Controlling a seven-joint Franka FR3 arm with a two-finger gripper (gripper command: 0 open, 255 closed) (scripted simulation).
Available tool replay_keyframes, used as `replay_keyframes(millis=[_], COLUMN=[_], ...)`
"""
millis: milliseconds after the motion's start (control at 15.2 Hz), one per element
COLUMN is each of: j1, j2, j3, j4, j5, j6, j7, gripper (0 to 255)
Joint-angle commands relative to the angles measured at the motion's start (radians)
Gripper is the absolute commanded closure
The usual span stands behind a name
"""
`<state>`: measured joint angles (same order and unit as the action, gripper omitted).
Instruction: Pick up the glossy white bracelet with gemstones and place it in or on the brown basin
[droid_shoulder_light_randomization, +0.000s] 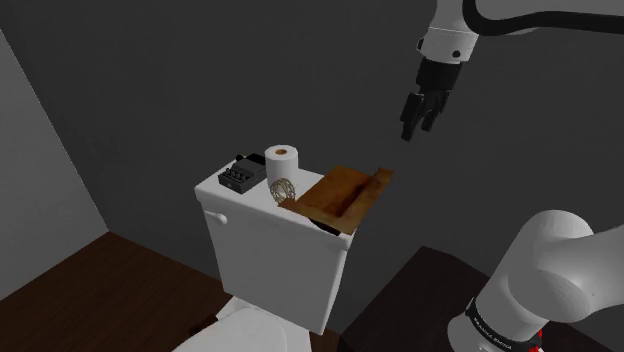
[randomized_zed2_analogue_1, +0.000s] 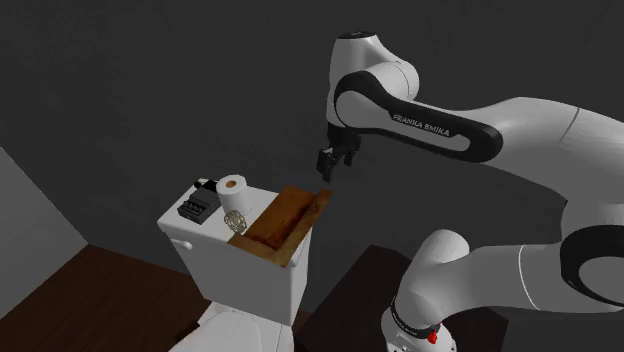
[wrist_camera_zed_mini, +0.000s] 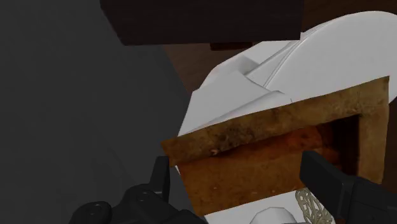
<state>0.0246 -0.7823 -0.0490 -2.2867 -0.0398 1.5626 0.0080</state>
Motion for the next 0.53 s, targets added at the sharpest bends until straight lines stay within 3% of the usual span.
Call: replay_keyframes(millis=[0,462], j1=[0.000,0.031], j2=[0.000,0.172], j3=[0.000,0.092], j4=[0.000,0.008], j5=[0.000,0.053], j6=[0.000,0.160], j7=[0.000,0.115], gripper=[0,0])
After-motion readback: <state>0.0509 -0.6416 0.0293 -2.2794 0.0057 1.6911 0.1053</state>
